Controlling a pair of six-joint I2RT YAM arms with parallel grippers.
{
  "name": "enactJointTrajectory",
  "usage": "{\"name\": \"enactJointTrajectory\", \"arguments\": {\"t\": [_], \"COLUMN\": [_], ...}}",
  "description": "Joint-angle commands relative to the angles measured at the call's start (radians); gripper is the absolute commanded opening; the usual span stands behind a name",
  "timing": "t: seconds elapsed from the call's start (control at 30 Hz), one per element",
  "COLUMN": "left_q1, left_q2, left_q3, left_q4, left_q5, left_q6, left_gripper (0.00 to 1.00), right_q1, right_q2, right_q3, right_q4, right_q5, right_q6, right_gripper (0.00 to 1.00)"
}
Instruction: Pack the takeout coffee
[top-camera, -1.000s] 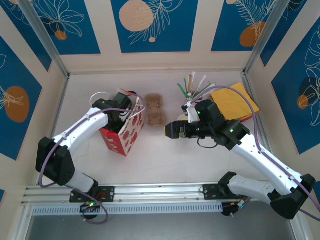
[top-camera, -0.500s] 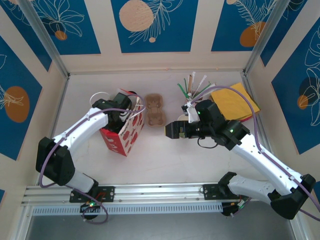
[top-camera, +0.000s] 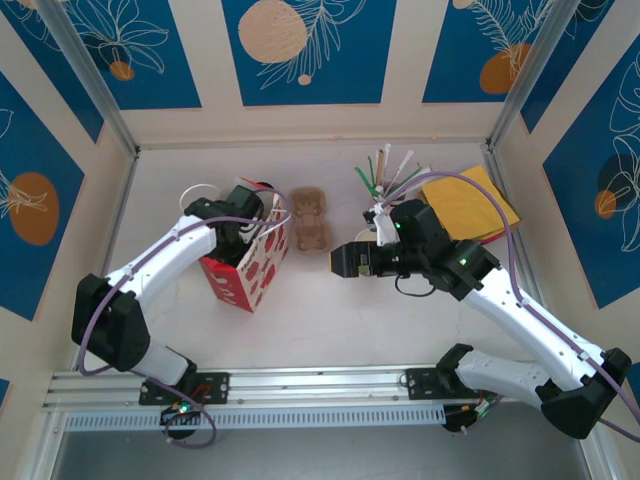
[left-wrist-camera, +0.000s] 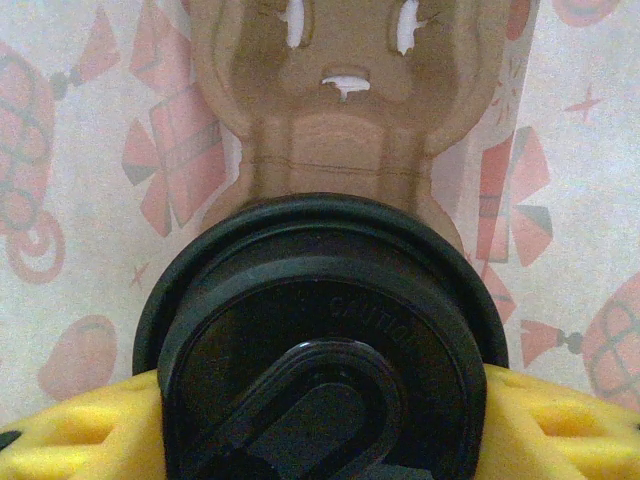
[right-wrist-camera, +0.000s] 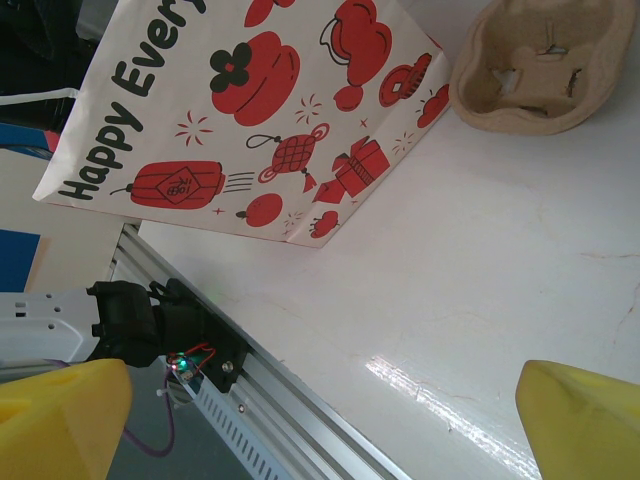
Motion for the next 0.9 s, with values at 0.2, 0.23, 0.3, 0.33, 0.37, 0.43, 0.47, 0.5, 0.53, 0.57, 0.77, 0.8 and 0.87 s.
{"name": "enactJointTrajectory", "arguments": {"t": [0.2,0.23,0.3,0.33,0.37,0.43,0.47,0.5,0.53,0.57,0.77,0.8,0.87], "left_q1": [0.023,0.023,0.024,0.023,0.023,0.023,0.023,0.023,0.023,0.023,0.023,0.024,0.024], "left_q2": [0.156,0.161,0.172,0.178,0.182,0.186,0.188,0.191,0.194,0.199,0.192,0.191,0.188], "left_q3": [-0.14,-0.14,-0.141,-0.144,-0.144,-0.149,-0.151,-0.153,-0.154,-0.154,-0.153,-0.151,-0.15], "left_q4": [0.096,0.099,0.105,0.107,0.11,0.118,0.119,0.122,0.124,0.125,0.121,0.121,0.118], "left_q5": [-0.001,-0.001,0.001,0.003,0.005,0.006,0.006,0.006,0.007,0.009,0.007,0.007,0.007], "left_q6": [-0.019,-0.02,-0.018,-0.019,-0.019,-0.019,-0.02,-0.02,-0.02,-0.02,-0.019,-0.02,-0.02], "left_gripper": [0.58,0.58,0.58,0.58,0.58,0.58,0.58,0.58,0.58,0.58,0.58,0.58,0.58], "right_q1": [-0.004,-0.005,-0.005,-0.004,-0.004,-0.004,-0.004,-0.004,-0.004,-0.005,-0.004,-0.005,-0.004], "right_q2": [-0.011,-0.013,-0.015,-0.014,-0.015,-0.016,-0.015,-0.014,-0.015,-0.015,-0.014,-0.013,-0.011], "right_q3": [-0.008,-0.008,-0.008,-0.006,-0.006,-0.004,-0.004,-0.004,-0.004,-0.005,-0.004,-0.006,-0.006], "right_q4": [0.0,-0.003,-0.005,-0.006,-0.006,-0.008,-0.008,-0.008,-0.008,-0.007,-0.007,-0.006,-0.004], "right_q5": [-0.011,-0.011,-0.01,-0.01,-0.008,-0.007,-0.006,-0.006,-0.006,-0.008,-0.007,-0.006,-0.007], "right_q6": [0.006,0.006,0.007,0.006,0.005,0.005,0.005,0.005,0.005,0.005,0.005,0.005,0.005], "right_gripper": [0.99,0.99,0.99,0.99,0.99,0.99,0.99,0.99,0.99,0.99,0.99,0.99,0.99]}}
